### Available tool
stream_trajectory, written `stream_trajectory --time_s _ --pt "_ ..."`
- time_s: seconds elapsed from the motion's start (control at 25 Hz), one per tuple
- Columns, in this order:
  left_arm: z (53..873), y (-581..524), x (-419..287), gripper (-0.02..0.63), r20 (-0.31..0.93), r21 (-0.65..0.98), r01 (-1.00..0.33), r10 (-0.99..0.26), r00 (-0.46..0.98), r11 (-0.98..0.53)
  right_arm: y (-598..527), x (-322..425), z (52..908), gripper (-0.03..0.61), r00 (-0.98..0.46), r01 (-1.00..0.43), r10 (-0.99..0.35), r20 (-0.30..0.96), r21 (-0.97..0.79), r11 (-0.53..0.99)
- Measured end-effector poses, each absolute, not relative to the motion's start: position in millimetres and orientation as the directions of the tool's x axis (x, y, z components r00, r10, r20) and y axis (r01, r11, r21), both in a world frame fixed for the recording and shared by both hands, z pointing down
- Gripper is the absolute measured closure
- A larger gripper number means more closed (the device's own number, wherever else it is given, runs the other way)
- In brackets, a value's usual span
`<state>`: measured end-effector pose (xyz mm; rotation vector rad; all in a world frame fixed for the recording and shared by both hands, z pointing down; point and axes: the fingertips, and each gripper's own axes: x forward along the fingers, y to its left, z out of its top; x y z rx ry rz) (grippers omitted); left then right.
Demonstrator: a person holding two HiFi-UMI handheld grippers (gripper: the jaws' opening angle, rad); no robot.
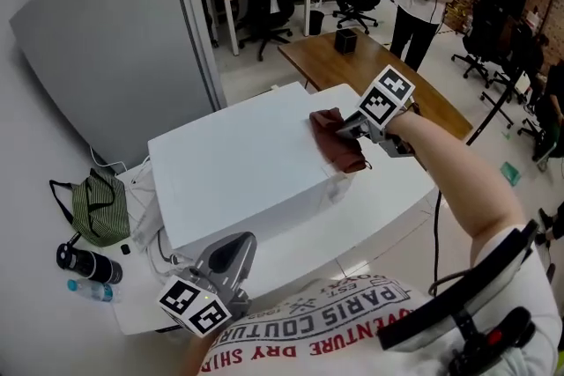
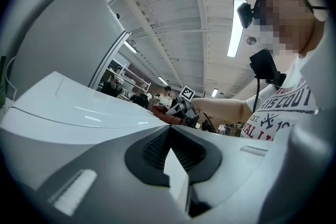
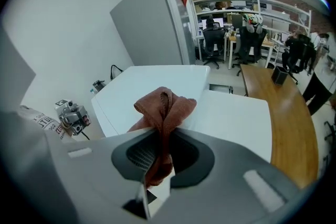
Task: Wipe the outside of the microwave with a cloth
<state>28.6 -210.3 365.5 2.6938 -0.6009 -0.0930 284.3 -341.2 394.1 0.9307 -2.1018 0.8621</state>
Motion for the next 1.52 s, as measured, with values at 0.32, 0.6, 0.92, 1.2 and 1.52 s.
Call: stream_trajectory --time_s 0.32,0.6,0.92,1.2,1.52 --pt "365 -209 20 0.607 0.009 0.385 -0.409 -0.440 0.898 -0.827 -342 264 369 0.535 -0.598 -0.745 -0.357 0.717 -0.335 0.577" --pt "360 -201 -28 0.607 0.007 0.374 -0.502 -0.539 0.842 -0.780 -367 152 316 0.535 -0.738 -0.593 -0.309 0.599 -0.360 0.720" --pt "367 -175 -127 0.607 0.030 0.388 -0.696 -0.747 0.664 -0.604 -405 -14 308 0.535 -0.812 -0.421 -0.149 0.564 -0.389 0.820" --pt "378 -145 -193 0.607 0.054 0.413 -0.803 -0.868 0.494 -0.431 -420 -105 347 0.535 -0.738 -0.362 -0.028 0.675 -0.360 0.860" --pt "381 -132 -216 0.607 0.063 0.428 -0.825 -0.898 0.435 -0.370 -438 -108 382 0.535 -0.633 -0.419 -0.035 0.774 -0.304 0.855"
